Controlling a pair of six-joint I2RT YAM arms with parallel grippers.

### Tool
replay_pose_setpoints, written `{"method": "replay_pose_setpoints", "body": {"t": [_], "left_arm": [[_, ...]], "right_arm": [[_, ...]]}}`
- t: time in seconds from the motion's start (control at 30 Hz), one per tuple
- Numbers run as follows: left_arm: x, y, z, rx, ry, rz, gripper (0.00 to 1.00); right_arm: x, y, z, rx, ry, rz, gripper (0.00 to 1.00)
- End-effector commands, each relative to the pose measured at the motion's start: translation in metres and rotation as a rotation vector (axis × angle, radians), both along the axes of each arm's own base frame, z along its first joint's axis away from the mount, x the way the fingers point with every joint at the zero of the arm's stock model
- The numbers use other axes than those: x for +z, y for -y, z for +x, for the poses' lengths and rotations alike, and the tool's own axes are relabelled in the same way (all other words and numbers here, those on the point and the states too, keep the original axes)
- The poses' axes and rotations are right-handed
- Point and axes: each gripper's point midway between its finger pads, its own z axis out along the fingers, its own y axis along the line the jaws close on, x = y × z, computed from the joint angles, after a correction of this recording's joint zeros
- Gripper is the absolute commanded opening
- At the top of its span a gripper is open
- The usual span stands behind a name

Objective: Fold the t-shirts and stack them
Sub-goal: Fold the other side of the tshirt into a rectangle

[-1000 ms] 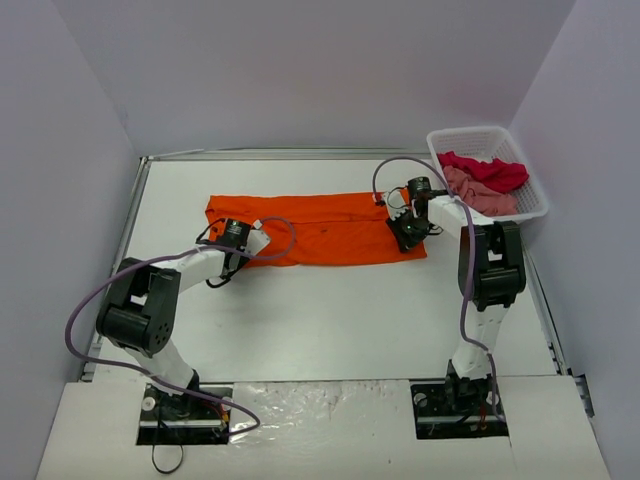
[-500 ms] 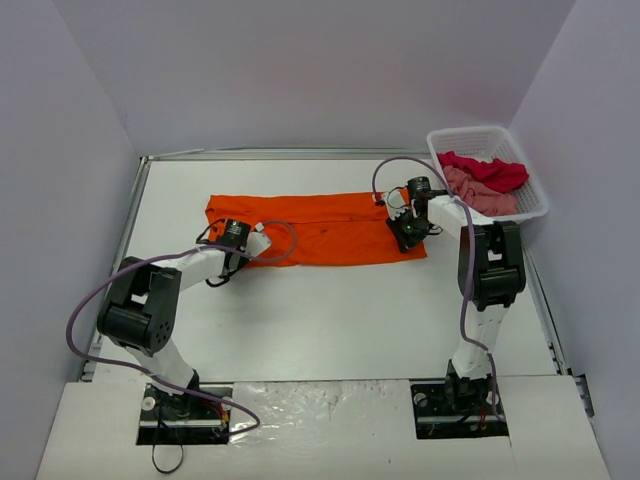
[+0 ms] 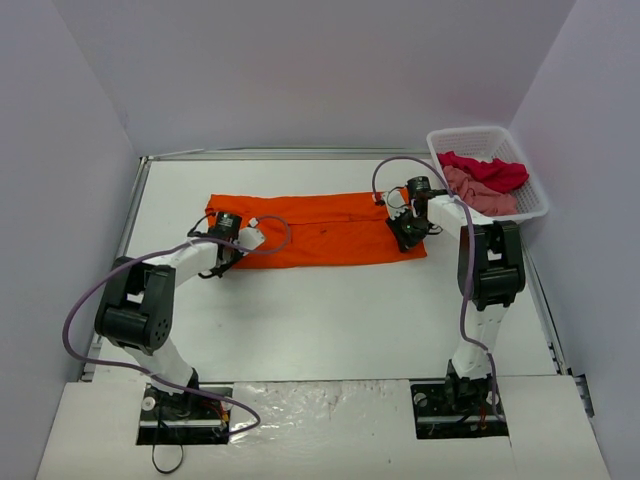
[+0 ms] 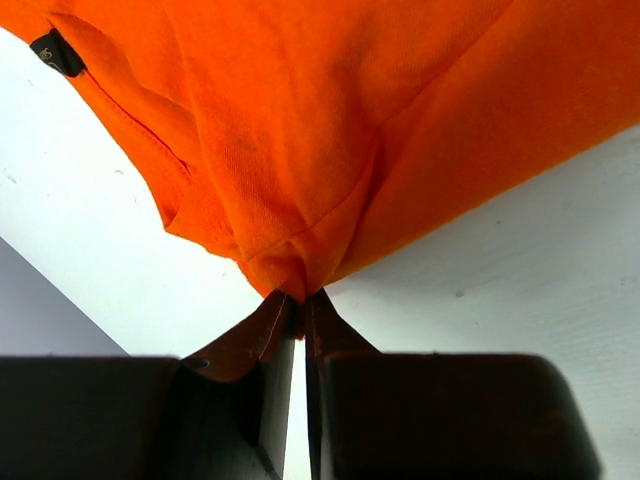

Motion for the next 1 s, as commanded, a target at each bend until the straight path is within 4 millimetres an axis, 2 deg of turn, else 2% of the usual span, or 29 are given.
{"method": "replay_pose_setpoints", "body": {"t": [0.0, 0.2, 0.33, 0.7, 0.97], "left_arm": [[0.022, -0.006, 0.007, -0.002, 0.012, -0.004, 0.06], [0.024, -0.014, 0.015, 0.03, -0.018, -0.077, 0.03], [0.024, -0.018, 0.012, 0.055, -0.071, -0.135, 0.03], [-0.008, 0.0, -0.019, -0.009, -0.316, -0.228, 0.03], [-0.013, -0.004, -0.019, 0.032, -0.363, -0.317, 0.03]], "right_arm": [[-0.04, 0.02, -0.02, -0.017, -0.108, -0.094, 0.0], [-0.042, 0.021, -0.021, -0.015, -0.113, -0.101, 0.0], [-0.044, 0.022, -0.022, -0.014, -0.117, -0.112, 0.0], [-0.049, 0.025, -0.024, -0.009, -0.126, -0.139, 0.0], [-0.051, 0.023, -0.026, -0.002, -0.132, -0.148, 0.0]]}}
